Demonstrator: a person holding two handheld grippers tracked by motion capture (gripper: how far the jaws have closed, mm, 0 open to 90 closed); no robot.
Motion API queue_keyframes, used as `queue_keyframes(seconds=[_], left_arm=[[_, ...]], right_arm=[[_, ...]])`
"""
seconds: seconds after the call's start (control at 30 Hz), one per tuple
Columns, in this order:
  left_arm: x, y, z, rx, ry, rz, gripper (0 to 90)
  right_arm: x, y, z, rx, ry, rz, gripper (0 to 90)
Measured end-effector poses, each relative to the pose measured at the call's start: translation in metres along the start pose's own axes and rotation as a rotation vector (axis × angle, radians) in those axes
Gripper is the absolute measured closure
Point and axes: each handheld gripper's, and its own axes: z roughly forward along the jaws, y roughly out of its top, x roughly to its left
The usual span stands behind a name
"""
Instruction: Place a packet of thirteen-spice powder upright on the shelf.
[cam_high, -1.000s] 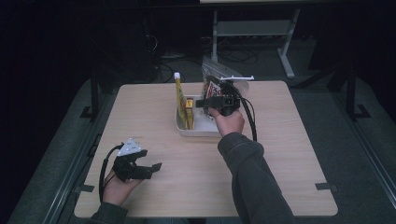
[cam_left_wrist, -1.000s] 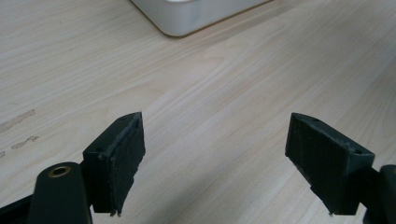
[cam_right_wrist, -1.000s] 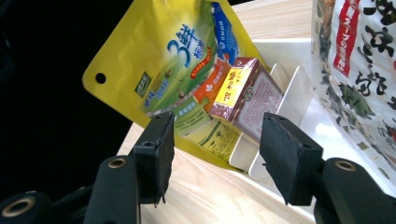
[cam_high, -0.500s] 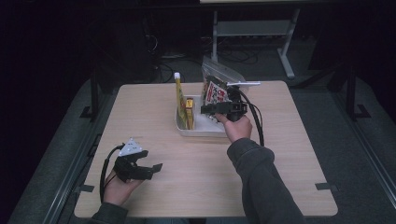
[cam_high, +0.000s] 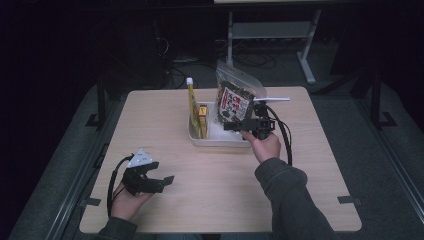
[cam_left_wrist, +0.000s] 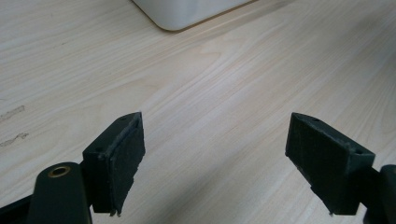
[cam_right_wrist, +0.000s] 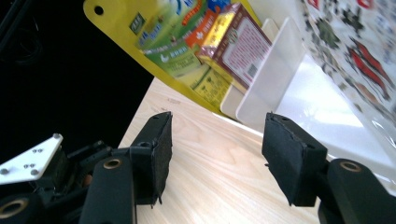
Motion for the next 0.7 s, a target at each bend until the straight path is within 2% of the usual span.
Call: queue_keyframes(seconds=[0.7], left_arm=[[0.000,-0.001,0.001,0.004,-0.009,-0.001,19.2]], right_arm=[[-0.040,-0.047,-0.023,0.014,0.010,0.054,40.6]])
